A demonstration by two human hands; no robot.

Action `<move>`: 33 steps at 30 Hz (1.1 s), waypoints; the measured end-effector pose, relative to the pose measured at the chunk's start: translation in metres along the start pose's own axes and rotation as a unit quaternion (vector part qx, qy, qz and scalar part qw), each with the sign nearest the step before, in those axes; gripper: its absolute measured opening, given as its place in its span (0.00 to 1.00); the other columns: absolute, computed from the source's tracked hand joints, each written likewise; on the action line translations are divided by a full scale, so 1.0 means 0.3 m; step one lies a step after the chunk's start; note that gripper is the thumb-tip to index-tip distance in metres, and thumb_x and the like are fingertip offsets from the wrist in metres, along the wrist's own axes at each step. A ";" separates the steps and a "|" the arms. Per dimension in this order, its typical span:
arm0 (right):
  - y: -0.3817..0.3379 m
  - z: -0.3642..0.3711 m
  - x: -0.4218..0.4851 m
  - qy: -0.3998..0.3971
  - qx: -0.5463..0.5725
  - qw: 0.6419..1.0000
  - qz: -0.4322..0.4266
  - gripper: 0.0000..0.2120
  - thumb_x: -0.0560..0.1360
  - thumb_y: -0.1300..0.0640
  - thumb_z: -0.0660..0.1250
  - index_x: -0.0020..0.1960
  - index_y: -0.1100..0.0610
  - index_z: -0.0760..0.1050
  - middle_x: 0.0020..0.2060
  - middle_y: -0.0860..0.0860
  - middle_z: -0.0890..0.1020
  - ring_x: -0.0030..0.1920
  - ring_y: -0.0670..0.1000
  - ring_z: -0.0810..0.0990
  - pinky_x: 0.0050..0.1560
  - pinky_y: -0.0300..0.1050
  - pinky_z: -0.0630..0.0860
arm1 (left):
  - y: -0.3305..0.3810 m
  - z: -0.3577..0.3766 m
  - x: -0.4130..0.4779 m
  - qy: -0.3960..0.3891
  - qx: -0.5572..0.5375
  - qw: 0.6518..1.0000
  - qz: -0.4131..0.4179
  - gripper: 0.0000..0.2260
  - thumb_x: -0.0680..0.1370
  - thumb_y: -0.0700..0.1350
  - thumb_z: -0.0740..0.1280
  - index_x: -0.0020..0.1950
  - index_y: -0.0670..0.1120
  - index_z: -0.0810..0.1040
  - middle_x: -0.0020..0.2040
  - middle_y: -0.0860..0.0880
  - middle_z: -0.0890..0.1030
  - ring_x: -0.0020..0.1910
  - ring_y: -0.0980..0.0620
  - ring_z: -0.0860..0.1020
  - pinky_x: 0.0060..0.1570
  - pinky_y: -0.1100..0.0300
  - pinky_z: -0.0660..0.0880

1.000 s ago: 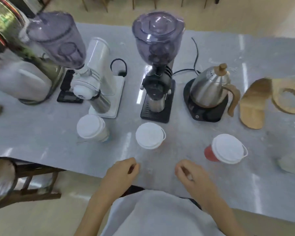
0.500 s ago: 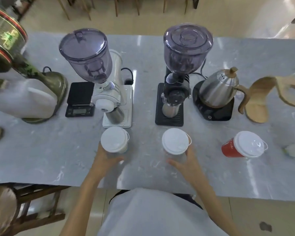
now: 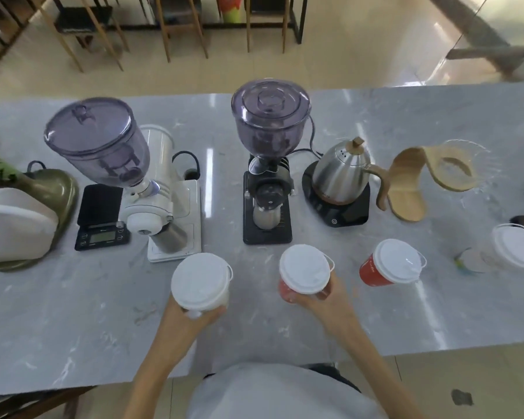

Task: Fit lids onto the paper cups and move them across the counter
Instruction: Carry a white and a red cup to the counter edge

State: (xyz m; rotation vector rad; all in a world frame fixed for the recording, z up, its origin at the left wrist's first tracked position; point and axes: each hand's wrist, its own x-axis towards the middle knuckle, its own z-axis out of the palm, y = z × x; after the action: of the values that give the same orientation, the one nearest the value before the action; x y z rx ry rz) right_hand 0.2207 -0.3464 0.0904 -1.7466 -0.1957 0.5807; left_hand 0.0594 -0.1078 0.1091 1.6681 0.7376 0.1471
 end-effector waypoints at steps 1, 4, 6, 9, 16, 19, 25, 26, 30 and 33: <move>-0.037 -0.049 -0.007 0.002 0.000 1.000 -0.003 0.40 0.57 0.53 0.84 0.63 0.35 0.71 0.57 0.36 0.81 0.58 0.37 0.79 0.50 0.32 0.79 | 0.046 0.034 -0.010 -0.007 -0.003 1.000 0.004 0.25 0.64 0.44 0.82 0.59 0.53 0.80 0.53 0.57 0.86 0.52 0.61 0.82 0.43 0.74 0.76; -0.178 -0.226 -0.005 0.003 -0.017 1.000 -0.019 0.38 0.59 0.62 0.84 0.59 0.37 0.72 0.51 0.33 0.83 0.53 0.35 0.80 0.43 0.27 0.77 | 0.227 0.172 -0.015 -0.023 -0.013 0.999 0.018 0.31 0.57 0.52 0.83 0.59 0.52 0.81 0.51 0.60 0.86 0.51 0.63 0.83 0.43 0.72 0.77; -0.297 -0.357 0.019 0.000 -0.037 0.999 -0.038 0.36 0.59 0.63 0.84 0.59 0.39 0.74 0.48 0.30 0.83 0.49 0.32 0.81 0.39 0.26 0.77 | 0.352 0.276 0.001 -0.042 -0.022 0.998 0.045 0.30 0.59 0.49 0.84 0.59 0.54 0.81 0.51 0.59 0.86 0.51 0.63 0.83 0.43 0.71 0.78; -0.511 -0.585 0.081 0.014 -0.072 0.994 -0.081 0.38 0.55 0.54 0.85 0.61 0.39 0.74 0.51 0.34 0.84 0.50 0.32 0.81 0.41 0.27 0.78 | 0.578 0.439 0.056 -0.060 -0.038 0.992 0.102 0.33 0.60 0.48 0.84 0.63 0.57 0.78 0.54 0.59 0.85 0.52 0.63 0.83 0.42 0.73 0.78; -0.907 -1.017 0.368 0.050 -0.094 0.975 -0.194 0.33 0.53 0.44 0.81 0.56 0.38 0.76 0.48 0.31 0.84 0.49 0.32 0.82 0.40 0.28 0.76 | 1.093 0.741 0.357 -0.014 -0.095 0.965 0.245 0.30 0.61 0.51 0.82 0.61 0.59 0.76 0.50 0.67 0.83 0.50 0.69 0.81 0.40 0.73 0.78; -0.976 -1.145 0.573 0.039 -0.086 0.973 -0.211 0.37 0.58 0.49 0.82 0.66 0.44 0.74 0.55 0.39 0.83 0.55 0.38 0.81 0.49 0.39 0.76 | 1.228 0.861 0.563 -0.017 -0.090 0.958 0.273 0.28 0.65 0.50 0.81 0.62 0.59 0.75 0.51 0.65 0.83 0.50 0.68 0.81 0.43 0.67 0.81; -0.898 -1.247 1.015 -0.008 -0.071 0.981 -0.183 0.32 0.67 0.60 0.80 0.67 0.47 0.72 0.56 0.43 0.81 0.58 0.43 0.79 0.45 0.36 0.75 | 1.208 1.053 1.023 -0.073 -0.055 0.975 0.203 0.35 0.68 0.42 0.81 0.72 0.51 0.69 0.60 0.54 0.80 0.57 0.58 0.79 0.40 0.68 0.79; -0.860 -1.249 1.089 -0.014 -0.068 0.983 -0.169 0.34 0.68 0.61 0.79 0.69 0.50 0.70 0.58 0.46 0.81 0.59 0.46 0.79 0.46 0.37 0.75 | 1.177 1.075 1.088 -0.080 -0.054 0.978 0.186 0.34 0.68 0.41 0.80 0.71 0.52 0.71 0.58 0.56 0.82 0.54 0.60 0.80 0.38 0.69 0.78; -0.685 -1.234 1.350 -0.015 -0.080 0.986 -0.145 0.38 0.67 0.62 0.80 0.72 0.55 0.66 0.61 0.50 0.78 0.61 0.51 0.77 0.48 0.33 0.73 | 1.015 1.150 1.328 -0.091 -0.024 0.988 0.125 0.29 0.67 0.38 0.80 0.63 0.57 0.74 0.47 0.61 0.84 0.46 0.63 0.81 0.34 0.71 0.76; -0.551 -1.213 1.509 -0.031 -0.068 0.991 -0.114 0.38 0.67 0.63 0.79 0.72 0.54 0.65 0.62 0.50 0.78 0.63 0.52 0.77 0.54 0.39 0.74 | 0.914 1.175 1.471 -0.085 -0.023 0.994 0.068 0.34 0.67 0.36 0.80 0.66 0.58 0.70 0.55 0.55 0.81 0.54 0.55 0.79 0.37 0.68 0.78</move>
State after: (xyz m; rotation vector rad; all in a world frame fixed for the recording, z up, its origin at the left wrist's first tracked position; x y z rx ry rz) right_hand 0.8134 -0.4236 0.1770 -1.8071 -0.4815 0.4623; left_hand 0.6822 -0.1803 0.1432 1.6632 0.4901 0.1158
